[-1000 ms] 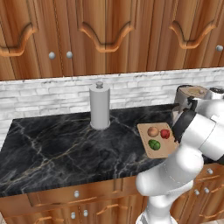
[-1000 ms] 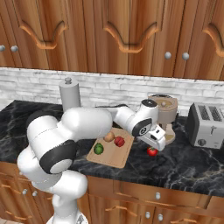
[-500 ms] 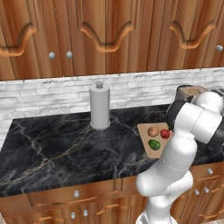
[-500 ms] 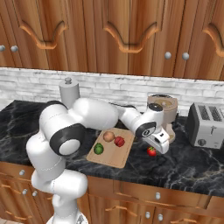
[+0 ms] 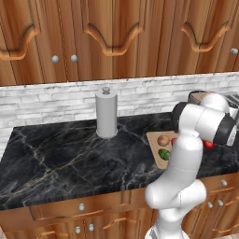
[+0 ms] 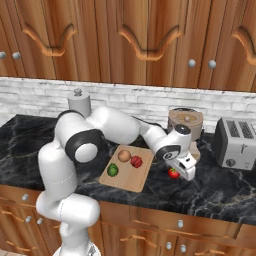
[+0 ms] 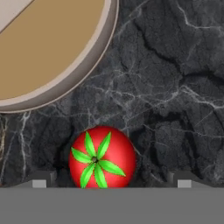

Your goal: Place the avocado, onion, tomato, and bell pepper on the cutting board.

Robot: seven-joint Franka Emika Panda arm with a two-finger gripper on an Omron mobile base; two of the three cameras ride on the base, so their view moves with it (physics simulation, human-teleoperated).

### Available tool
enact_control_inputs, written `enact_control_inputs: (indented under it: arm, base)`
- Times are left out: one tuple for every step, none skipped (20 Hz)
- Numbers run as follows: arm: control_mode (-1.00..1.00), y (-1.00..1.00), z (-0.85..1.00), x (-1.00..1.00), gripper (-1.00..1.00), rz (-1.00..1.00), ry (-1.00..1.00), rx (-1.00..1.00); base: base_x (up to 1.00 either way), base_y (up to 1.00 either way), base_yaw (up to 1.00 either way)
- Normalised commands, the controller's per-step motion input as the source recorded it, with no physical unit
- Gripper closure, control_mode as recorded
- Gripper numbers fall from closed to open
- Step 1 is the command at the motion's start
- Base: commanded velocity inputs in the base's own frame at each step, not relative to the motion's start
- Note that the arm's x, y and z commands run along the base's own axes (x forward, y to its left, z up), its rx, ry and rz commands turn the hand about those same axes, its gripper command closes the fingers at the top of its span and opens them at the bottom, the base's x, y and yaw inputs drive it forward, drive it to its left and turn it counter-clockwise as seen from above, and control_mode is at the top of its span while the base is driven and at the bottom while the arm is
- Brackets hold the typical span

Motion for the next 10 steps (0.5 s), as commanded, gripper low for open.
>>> enact_control_inputs:
  arm:
    - [-1.0, 0.0, -0.24, 0.02, -1.0, -0.03, 0.0, 0.0]
    - [-1.0, -0.02, -0.26, 0.0, -1.0, -0.02, -0.01, 0.0]
    - [-1.0, 0.0, -0.19, 0.01, -1.0, -0.02, -0.03, 0.0]
    - [-1.0, 0.0, -0.12, 0.05, -1.0, -0.01, -0.02, 0.0]
    - [-1.0, 0.0, -0.07, 0.0, -1.0, 0.0, -0.04, 0.04]
    - [-1.0, 0.0, -0.04, 0.0, -1.0, 0.0, -0.04, 0.04]
    - [-1.0, 0.06, -0.08, 0.09, -1.0, 0.0, -0.02, 0.04]
    - [-1.0, 0.0, -0.09, 0.01, -1.0, 0.0, -0.05, 0.05]
    - [-1.0, 0.08, -0.05, 0.06, -1.0, 0.0, -0.04, 0.03]
    - [-1.0, 0.14, -0.05, 0.12, -1.0, 0.0, 0.0, 0.01]
  base:
    - [0.0, 0.0, 0.0]
    - [0.0, 0.0, 0.0]
    - [0.0, 0.0, 0.0]
    - [0.0, 0.0, 0.0]
    - [0.0, 0.0, 0.0]
    - [0.0, 0.0, 0.0]
    - [0.0, 0.0, 0.0]
    - [0.0, 0.0, 0.0]
    - [0.0, 0.0, 0.0]
    - [0.0, 0.0, 0.0]
